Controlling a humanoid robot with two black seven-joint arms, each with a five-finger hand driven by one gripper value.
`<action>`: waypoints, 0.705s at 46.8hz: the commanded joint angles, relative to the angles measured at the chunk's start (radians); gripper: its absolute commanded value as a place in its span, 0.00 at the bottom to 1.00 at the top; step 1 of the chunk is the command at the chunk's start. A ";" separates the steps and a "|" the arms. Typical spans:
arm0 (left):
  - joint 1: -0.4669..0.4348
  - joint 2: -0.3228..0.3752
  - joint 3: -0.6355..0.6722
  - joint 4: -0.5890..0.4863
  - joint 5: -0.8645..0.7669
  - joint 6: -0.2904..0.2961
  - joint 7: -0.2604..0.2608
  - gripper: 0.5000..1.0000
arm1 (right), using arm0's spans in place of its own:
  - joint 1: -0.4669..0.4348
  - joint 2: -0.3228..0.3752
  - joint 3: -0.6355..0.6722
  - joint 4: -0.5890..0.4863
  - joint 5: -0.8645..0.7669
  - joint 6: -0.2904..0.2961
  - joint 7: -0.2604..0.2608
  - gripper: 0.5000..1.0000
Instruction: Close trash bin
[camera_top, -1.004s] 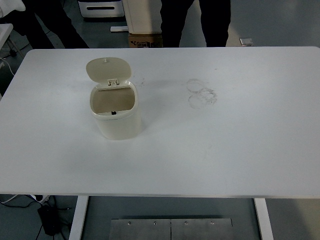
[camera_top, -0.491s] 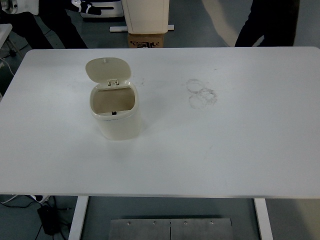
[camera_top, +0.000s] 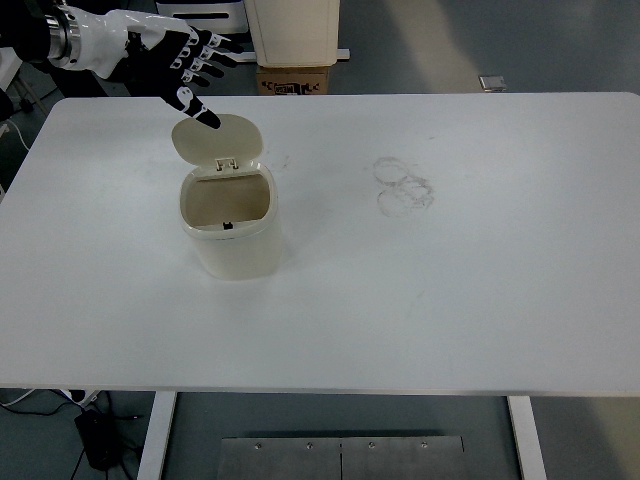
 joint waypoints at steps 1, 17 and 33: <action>-0.008 0.005 0.004 -0.011 0.000 -0.039 0.000 1.00 | 0.000 0.000 0.000 0.000 0.000 0.000 0.000 0.98; -0.108 0.011 0.142 -0.120 0.002 -0.057 0.000 1.00 | 0.000 0.000 0.000 0.000 0.000 0.000 0.000 0.98; -0.126 0.014 0.193 -0.163 0.002 -0.055 0.000 1.00 | 0.000 0.000 0.000 0.000 0.000 0.000 0.000 0.98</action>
